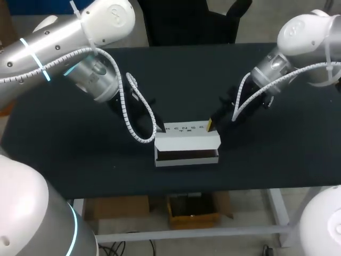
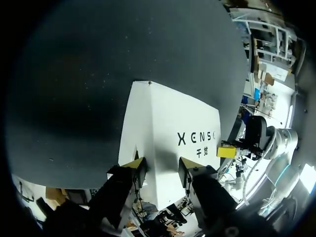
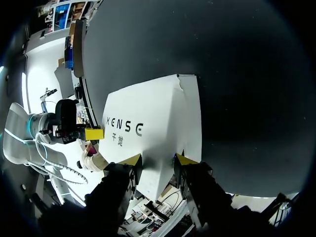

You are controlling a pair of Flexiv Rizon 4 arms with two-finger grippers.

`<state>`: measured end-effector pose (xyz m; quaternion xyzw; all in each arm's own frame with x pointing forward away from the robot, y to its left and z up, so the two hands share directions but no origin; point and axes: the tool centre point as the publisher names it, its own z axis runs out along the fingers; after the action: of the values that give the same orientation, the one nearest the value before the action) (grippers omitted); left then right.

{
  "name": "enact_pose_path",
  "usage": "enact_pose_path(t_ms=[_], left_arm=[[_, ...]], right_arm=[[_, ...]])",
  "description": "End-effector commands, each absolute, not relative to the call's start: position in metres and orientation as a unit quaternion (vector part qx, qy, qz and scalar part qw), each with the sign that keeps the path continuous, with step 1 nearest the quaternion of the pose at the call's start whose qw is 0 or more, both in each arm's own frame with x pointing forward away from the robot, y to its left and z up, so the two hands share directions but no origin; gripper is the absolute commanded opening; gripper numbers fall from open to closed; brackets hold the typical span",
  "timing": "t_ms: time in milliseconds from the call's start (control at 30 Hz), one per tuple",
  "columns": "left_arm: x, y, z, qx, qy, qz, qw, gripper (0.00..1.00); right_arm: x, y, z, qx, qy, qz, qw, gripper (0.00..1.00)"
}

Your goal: Assemble the packaging by folding the flat box into shape, placing the metal phone stand inside, and closing the box properly

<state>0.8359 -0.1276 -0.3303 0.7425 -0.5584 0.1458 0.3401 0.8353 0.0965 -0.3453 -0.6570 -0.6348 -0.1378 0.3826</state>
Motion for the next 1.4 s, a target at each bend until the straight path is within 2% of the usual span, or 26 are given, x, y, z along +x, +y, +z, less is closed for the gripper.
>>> enact_pose_path(t_ms=[33, 533, 833, 1400], left_arm=[[0.844, -0.132, -0.334, 0.729, -0.562, 0.124, 0.371, 0.44], [0.843, -0.133, -0.329, 0.727, -0.549, 0.103, 0.398, 0.42], [0.844, -0.134, -0.325, 0.727, -0.542, 0.087, 0.412, 0.45], [0.847, -0.134, -0.324, 0.730, -0.524, 0.074, 0.433, 0.44]], right_arm=[[0.839, 0.103, -0.348, -0.651, -0.635, -0.127, 0.397, 0.40], [0.836, 0.105, -0.345, -0.645, -0.630, -0.124, 0.415, 0.39], [0.836, 0.106, -0.340, -0.641, -0.629, -0.123, 0.422, 0.39], [0.843, 0.105, -0.337, -0.638, -0.620, -0.119, 0.440, 0.39]])
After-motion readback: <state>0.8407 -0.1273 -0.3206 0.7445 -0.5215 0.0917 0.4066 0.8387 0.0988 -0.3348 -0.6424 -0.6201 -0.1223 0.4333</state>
